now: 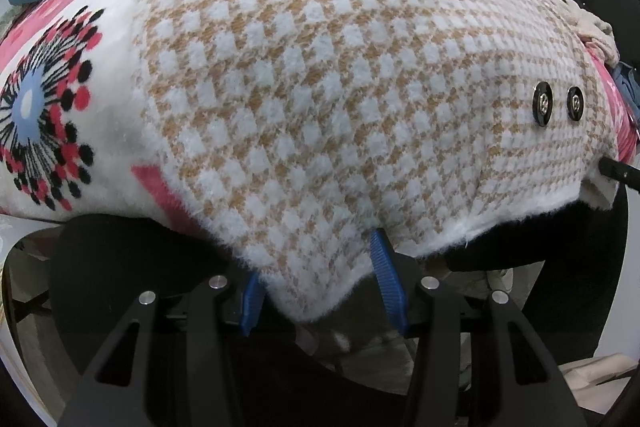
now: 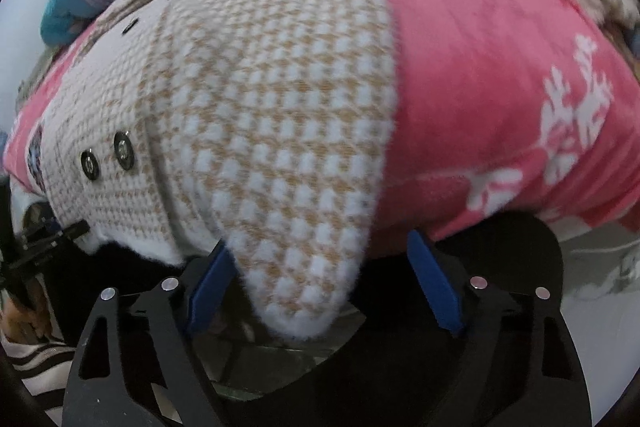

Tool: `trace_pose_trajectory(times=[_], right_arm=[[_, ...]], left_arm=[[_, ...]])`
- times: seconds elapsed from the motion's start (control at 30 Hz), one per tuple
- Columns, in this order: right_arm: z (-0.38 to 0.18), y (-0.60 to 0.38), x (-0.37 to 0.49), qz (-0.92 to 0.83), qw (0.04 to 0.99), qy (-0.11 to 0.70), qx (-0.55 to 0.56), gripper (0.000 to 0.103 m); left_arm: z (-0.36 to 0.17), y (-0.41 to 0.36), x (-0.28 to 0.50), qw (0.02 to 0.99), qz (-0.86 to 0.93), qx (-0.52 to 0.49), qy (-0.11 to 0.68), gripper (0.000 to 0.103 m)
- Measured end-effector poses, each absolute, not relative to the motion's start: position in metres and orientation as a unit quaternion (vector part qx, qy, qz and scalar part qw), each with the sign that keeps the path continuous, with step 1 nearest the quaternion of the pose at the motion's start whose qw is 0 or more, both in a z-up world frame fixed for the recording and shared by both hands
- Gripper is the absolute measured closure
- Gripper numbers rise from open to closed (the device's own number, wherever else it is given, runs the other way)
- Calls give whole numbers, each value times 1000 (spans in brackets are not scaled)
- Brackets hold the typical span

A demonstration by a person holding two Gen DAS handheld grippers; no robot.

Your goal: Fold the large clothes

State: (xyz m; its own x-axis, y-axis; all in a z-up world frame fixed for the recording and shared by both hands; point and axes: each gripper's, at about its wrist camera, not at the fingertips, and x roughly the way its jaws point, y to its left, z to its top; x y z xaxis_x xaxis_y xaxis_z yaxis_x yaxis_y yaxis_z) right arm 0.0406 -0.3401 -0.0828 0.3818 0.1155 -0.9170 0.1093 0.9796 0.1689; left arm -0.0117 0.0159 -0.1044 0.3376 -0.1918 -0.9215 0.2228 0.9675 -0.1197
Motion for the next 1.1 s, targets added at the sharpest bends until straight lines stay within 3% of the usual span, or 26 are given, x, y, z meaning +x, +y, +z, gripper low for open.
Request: trace_pose_trajectory(times=[0.17, 0.63, 0.7, 0.83, 0.93, 0.97, 1.1], right_arm=[[-100, -365, 47, 25, 815, 562, 142, 34], [-86, -426, 23, 58, 822, 500, 267, 36], [-94, -439, 32, 32, 816, 510, 269, 52], [-119, -454, 41, 38, 788, 526, 318, 67], [-123, -449, 45, 54, 785, 534, 311, 88], [-117, -444, 42, 51, 791, 534, 295, 97], [-69, -434, 21, 20, 826, 510, 239, 99]], left_arm=[[-103, 14, -14, 818, -128, 13, 561, 55], [-103, 14, -15, 816, -127, 16, 564, 55], [-103, 14, -15, 816, -127, 16, 563, 55], [-104, 15, -15, 818, -129, 11, 561, 55], [-106, 18, -14, 819, -131, 0, 558, 55], [-106, 19, -14, 820, -132, -5, 556, 60], [-101, 26, -15, 823, -132, -8, 552, 86]])
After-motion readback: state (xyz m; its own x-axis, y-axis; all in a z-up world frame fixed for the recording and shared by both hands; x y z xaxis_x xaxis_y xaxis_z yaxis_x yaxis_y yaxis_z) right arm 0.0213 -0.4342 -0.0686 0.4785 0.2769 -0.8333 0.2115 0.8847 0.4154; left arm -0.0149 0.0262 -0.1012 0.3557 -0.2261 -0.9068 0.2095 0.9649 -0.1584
